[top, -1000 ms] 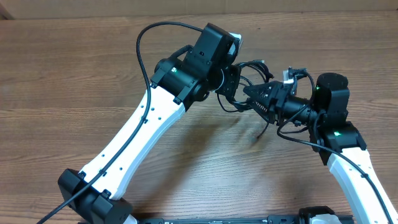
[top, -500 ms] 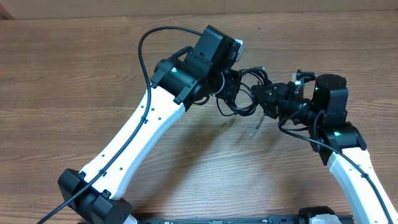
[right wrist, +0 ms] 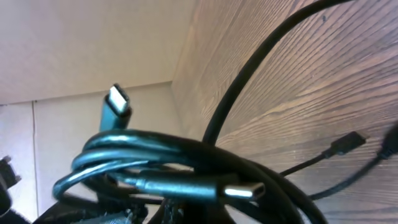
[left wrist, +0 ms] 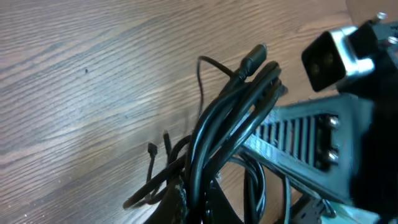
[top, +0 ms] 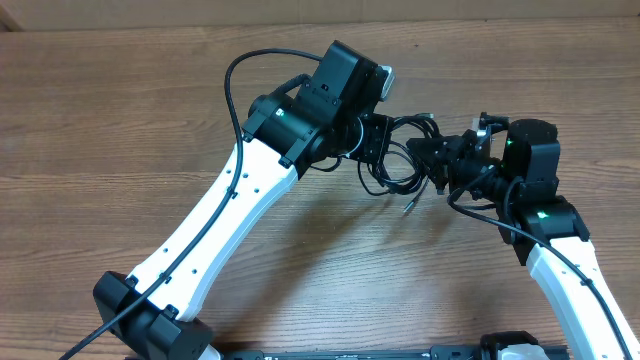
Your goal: Untangle cables
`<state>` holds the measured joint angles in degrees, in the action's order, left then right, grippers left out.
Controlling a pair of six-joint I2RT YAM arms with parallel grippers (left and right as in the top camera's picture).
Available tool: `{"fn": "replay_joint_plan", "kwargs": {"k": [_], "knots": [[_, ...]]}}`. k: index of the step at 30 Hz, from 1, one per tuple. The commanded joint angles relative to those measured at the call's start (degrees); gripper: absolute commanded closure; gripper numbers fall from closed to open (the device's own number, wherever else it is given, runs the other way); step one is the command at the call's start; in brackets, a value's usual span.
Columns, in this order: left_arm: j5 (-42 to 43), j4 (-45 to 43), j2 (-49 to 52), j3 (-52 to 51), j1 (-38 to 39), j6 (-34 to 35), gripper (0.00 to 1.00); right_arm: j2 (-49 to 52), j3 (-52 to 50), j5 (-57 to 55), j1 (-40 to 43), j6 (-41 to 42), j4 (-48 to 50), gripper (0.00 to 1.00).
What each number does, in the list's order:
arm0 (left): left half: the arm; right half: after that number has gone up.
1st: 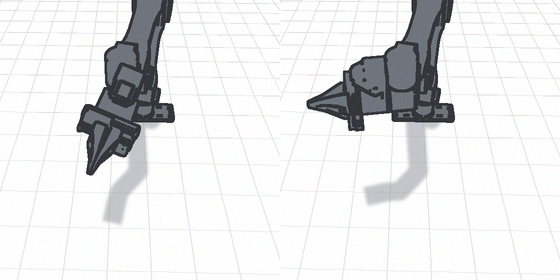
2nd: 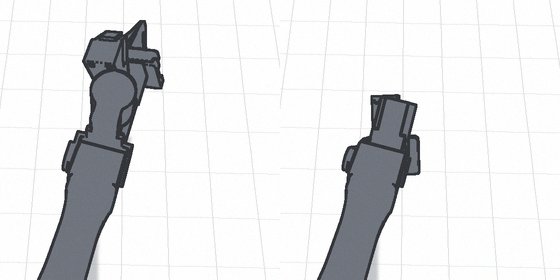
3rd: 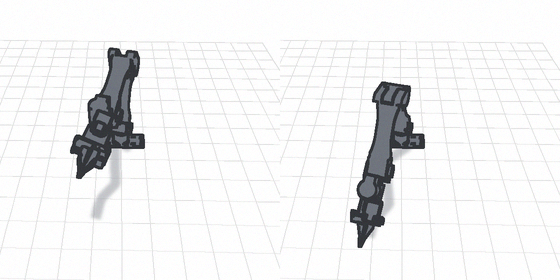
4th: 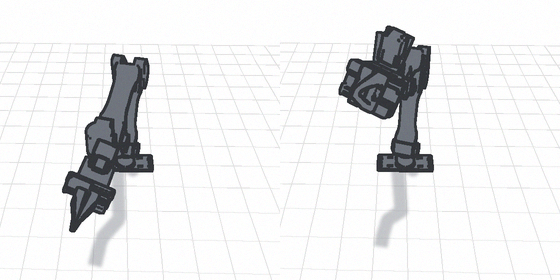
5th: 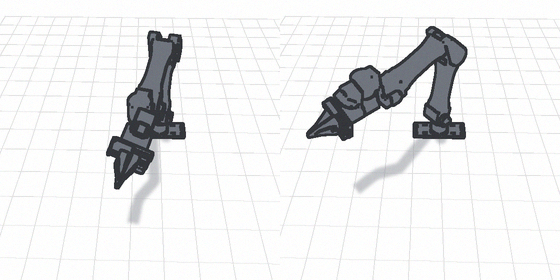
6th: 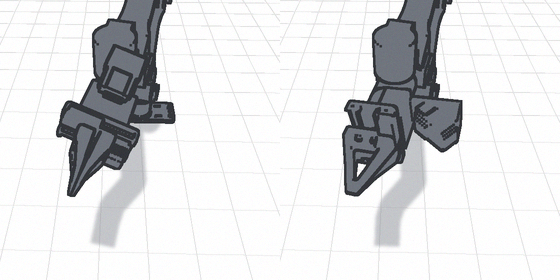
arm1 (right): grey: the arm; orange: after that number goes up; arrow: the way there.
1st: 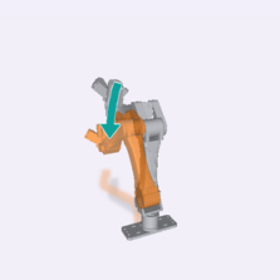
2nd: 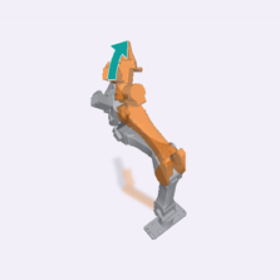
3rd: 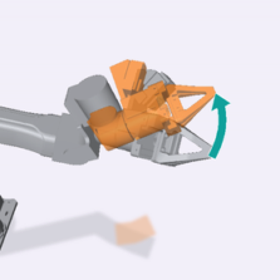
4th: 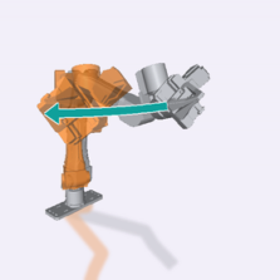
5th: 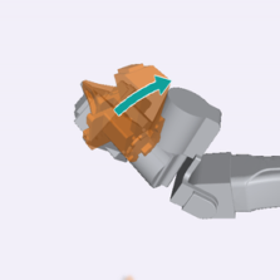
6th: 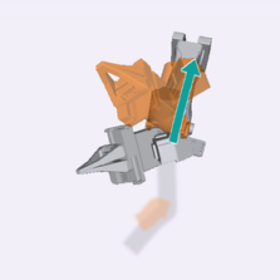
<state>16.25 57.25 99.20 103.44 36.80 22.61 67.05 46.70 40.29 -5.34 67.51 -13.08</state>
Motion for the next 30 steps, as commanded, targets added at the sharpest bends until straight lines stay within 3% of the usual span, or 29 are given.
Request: {"fn": "replay_joint_plan", "kwargs": {"k": [1,5,13,17,21,25,30], "knots": [[-6.3,-0.3,0.1,0.8,0.3,4.3,0.96,-0.1,0.5,7.5,-0.2,-2.0,3.4,0.96],[-17.6,0.9,0.1,0.8,0.3,12.1,0.96,-0.1,0.5,16.7,-0.2,-3.5,10.5,0.97],[-20.4,1.4,0.1,0.8,0.3,15.7,0.96,-0.1,0.5,29.3,-0.2,-5.0,26.3,0.96],[-23.9,1.9,0.1,0.8,0.1,20.3,0.95,-0.1,0.5,31.1,-0.2,-5.0,28.3,0.96],[-31.0,4.4,0.1,0.8,-1.8,34.8,0.96,-0.1,0.5,32.0,-0.2,-5.0,28.4,0.96],[-33.6,7.1,0.1,0.8,-4.8,45.2,0.96,-0.1,0.5,32.1,-0.2,-5.0,28.4,0.96],[-33.6,9.2,0.1,0.8,-8.4,47.3,0.96,-0.1,0.5,32.0,-0.2,-5.0,28.4,0.96]]}}
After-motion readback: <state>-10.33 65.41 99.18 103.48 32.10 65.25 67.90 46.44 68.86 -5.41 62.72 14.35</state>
